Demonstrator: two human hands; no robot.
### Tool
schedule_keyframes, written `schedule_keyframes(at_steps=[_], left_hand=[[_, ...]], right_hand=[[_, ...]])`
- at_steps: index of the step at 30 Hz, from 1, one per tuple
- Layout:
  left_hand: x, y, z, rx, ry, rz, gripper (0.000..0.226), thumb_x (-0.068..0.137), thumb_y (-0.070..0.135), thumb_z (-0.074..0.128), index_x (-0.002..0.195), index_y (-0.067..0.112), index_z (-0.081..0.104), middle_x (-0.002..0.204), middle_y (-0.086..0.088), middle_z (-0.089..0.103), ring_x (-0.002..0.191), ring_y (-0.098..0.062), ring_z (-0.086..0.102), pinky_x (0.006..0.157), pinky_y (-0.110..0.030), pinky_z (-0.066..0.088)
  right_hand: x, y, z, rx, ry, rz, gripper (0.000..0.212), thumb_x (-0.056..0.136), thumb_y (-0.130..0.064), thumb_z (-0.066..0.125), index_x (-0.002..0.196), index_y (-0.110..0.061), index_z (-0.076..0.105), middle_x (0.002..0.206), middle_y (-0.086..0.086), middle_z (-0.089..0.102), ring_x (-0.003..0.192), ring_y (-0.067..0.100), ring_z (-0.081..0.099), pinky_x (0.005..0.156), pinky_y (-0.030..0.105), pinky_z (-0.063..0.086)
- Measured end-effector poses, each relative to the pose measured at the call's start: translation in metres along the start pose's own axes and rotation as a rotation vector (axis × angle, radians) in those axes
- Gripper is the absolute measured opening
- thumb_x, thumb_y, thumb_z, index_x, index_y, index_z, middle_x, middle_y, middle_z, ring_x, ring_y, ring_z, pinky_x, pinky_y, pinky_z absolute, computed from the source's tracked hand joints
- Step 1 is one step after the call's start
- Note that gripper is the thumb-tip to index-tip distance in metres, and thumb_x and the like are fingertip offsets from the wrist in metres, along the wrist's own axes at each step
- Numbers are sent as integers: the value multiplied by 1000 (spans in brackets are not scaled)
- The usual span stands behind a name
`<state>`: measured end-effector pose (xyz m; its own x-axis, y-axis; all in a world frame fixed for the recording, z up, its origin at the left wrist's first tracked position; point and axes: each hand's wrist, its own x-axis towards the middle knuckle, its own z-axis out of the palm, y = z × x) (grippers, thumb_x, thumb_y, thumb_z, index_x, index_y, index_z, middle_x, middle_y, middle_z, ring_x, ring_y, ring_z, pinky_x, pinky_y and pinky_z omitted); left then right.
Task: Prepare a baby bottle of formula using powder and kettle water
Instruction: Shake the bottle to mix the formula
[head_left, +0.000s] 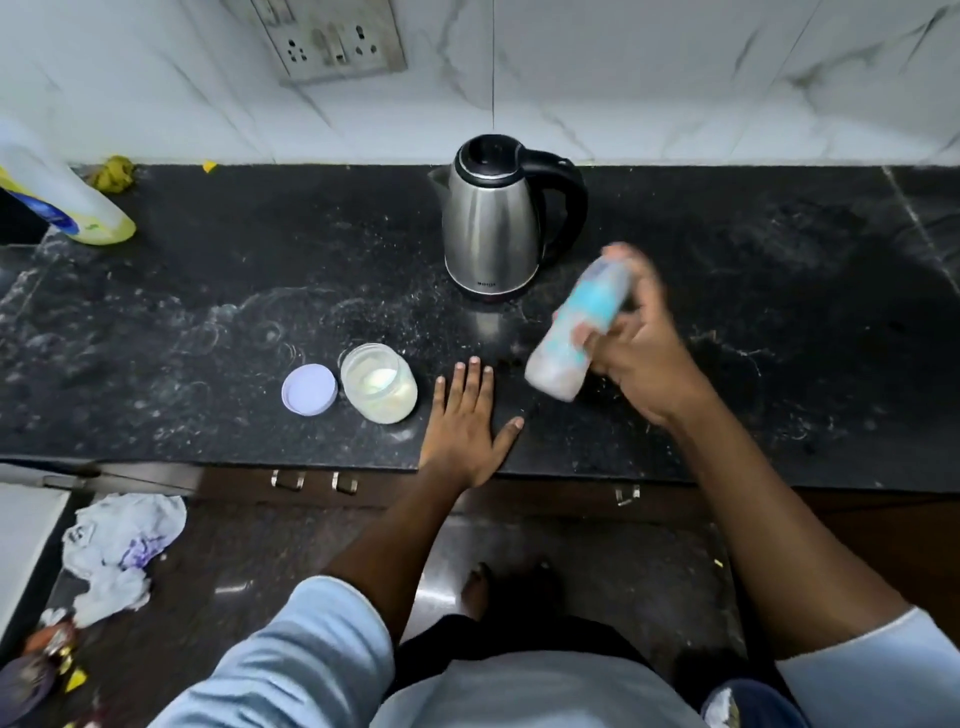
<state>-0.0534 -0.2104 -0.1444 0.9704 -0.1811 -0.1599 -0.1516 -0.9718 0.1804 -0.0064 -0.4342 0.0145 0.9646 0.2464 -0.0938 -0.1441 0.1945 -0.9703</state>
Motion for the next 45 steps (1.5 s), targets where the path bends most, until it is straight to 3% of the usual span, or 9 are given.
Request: schedule_keyframes(at_steps=[12,16,19,29,32,36,39,42,45], left_hand=[[2,0,4,18,17,2,90,103,71,15,168,11,-1,177,-10,-8,163,-28,-13,131,-52,-7],[2,0,7,24,10,10,90,103,71,14,168,11,-3,177,-10,-9,163,-28,-13,131,-52,-7],[2,-1,5,10,22,2,90,103,71,14,168,11,-3,177,-10,-10,163,-27,-14,131,-51,-8],[0,0,6,25,18,14,90,103,71,15,168,12,-1,177,-10,-8,163,-29,-13,131,-52,-7],[2,-1,5,13,14,10,90,103,71,14,168,12,-2,177,-10,-8,163,-28,-13,131,-52,-7],[1,-2,7,4,27,14,91,101,71,15,168,12,0,177,-10,-7,163,-28,-12,131,-51,-8],[2,-2,8,-11,30,6,90,103,71,17,169,13,-1,177,-9,-8,163,-27,-14,131,-51,-9],[2,-2,7,-2,22,15,89,103,71,18,169,13,-1,177,-10,-8,163,-28,-14,131,-51,-9],[2,-1,8,-8,38,9,90,103,71,18,169,13,0,177,-9,-6,163,-27,-13,131,-51,-9]], right_hand=[[-15,25,-4,120,160,-55,87,79,-11,85,150,-36,42,140,17,59,124,36,63,93,51,60],[-17,27,-8,-68,-60,-12,87,79,-1,82,150,-35,44,136,17,64,125,44,63,98,56,57],[-15,27,-11,117,181,-37,86,82,-10,82,151,-38,39,137,17,61,123,40,61,102,63,53],[-15,17,-4,-83,-74,-15,88,79,0,81,151,-32,43,138,22,63,122,40,66,98,59,57],[-11,21,-6,63,198,-65,79,85,-4,78,148,-35,43,128,8,66,112,30,67,88,48,62],[-15,24,0,-72,-43,-5,84,81,1,79,150,-34,44,133,15,66,121,41,67,93,54,60],[-13,21,-2,121,205,-53,73,92,0,70,150,-34,41,128,6,66,118,32,67,95,57,58],[-15,23,2,-45,-75,-7,83,83,0,77,150,-34,44,129,16,68,124,48,63,99,62,55],[-14,22,2,174,189,-30,84,81,-10,78,153,-32,39,130,12,65,122,38,65,93,53,60]])
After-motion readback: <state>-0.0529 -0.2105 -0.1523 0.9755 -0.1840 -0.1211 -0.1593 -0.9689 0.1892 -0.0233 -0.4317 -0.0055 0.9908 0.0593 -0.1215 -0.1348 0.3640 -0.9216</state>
